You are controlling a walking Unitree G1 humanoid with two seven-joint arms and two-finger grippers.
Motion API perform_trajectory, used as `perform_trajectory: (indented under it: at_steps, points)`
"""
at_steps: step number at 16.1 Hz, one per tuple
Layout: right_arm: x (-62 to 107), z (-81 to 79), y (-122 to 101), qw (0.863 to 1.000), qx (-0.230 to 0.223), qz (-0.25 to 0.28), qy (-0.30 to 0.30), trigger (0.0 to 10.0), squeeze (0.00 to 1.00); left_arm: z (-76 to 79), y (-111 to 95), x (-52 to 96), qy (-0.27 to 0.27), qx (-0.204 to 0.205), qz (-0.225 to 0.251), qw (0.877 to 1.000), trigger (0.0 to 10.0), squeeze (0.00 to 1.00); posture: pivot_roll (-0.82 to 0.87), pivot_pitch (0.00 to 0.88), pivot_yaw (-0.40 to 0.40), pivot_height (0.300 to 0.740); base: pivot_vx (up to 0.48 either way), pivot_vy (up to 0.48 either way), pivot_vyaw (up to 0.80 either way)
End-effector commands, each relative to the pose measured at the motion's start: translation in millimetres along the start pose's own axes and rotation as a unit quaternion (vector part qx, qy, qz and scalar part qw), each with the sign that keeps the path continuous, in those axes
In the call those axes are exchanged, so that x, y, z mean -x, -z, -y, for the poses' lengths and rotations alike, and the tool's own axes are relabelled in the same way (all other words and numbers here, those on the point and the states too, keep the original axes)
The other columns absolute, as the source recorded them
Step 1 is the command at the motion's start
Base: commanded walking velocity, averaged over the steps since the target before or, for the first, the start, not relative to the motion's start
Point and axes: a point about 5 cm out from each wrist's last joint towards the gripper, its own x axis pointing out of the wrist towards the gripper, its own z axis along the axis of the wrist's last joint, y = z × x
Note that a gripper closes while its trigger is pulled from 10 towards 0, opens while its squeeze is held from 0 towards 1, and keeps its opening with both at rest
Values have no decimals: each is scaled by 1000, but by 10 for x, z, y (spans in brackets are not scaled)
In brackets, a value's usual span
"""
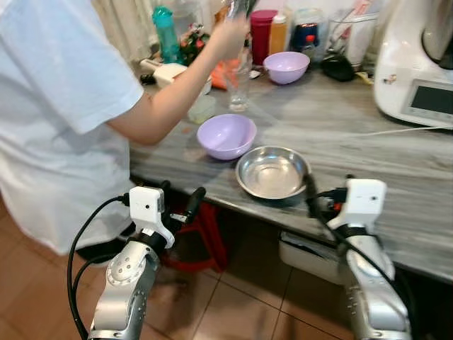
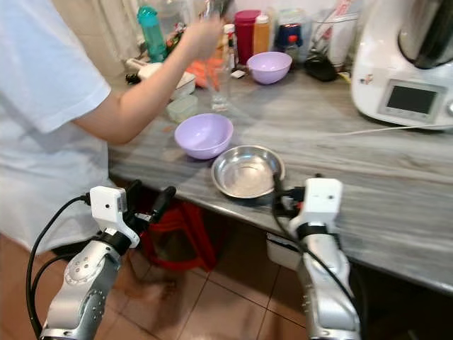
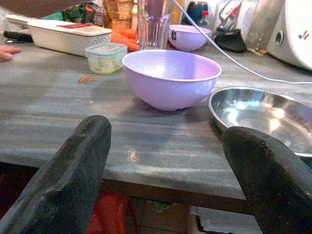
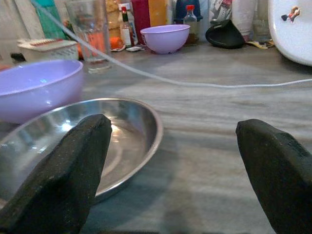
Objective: Setting the table
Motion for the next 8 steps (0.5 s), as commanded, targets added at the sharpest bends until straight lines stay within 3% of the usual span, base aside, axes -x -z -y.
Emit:
perform_trajectory:
  at_steps: [1, 8]
  points:
    - [14, -17, -26, 1000, 1, 1, -1, 10000, 0, -42, -32, -39, -12, -9, 6, 1000, 10000, 0, -117, 0, 120, 740, 0, 0, -800]
    - [-15, -42, -30, 1000, 0, -5, -7, 10000, 0, -113, 41, -27, -46, -5, -7, 999, 10000, 0, -105, 0, 101, 740, 0, 0, -800]
